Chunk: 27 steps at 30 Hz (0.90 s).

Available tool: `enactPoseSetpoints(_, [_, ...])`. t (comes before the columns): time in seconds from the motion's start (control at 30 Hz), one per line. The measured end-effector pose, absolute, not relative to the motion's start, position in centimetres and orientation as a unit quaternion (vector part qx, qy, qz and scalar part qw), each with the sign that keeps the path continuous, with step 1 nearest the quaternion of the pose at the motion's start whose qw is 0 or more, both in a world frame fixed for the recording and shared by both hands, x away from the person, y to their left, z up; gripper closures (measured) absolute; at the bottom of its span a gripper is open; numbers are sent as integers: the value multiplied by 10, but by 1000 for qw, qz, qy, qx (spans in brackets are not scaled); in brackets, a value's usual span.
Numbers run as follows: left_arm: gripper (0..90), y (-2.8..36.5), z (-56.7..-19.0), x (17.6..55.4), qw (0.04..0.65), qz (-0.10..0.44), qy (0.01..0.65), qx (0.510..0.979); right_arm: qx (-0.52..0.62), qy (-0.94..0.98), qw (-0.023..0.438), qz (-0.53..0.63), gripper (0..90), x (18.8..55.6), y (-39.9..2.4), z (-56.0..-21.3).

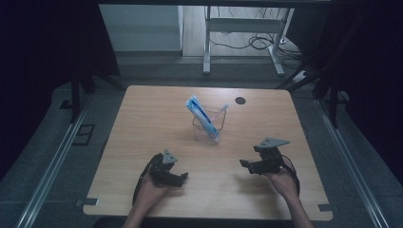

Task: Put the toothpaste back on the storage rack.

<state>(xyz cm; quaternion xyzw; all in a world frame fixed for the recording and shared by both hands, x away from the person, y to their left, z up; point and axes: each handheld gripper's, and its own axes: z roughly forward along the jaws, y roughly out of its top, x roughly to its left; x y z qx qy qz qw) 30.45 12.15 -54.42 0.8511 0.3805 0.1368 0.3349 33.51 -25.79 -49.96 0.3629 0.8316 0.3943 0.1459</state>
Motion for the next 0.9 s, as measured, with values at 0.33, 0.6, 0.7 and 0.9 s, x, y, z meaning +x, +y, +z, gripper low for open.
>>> enactPoseSetpoints(0.33, [65,121,-544,304,335,137,381,851,374,821,151,405,142,322,-269,-506])
enactPoseSetpoints(0.6, [65,121,-544,304,335,136,381,851,378,821,155,400,142,313,-276,-515])
enactPoseSetpoints(0.7, [65,122,-544,304,335,137,380,851,380,822,152,397,142,311,-278,-520])
enactPoseSetpoints(0.9, [66,122,-544,305,335,137,380,851,384,823,154,389,142,308,-280,-529])
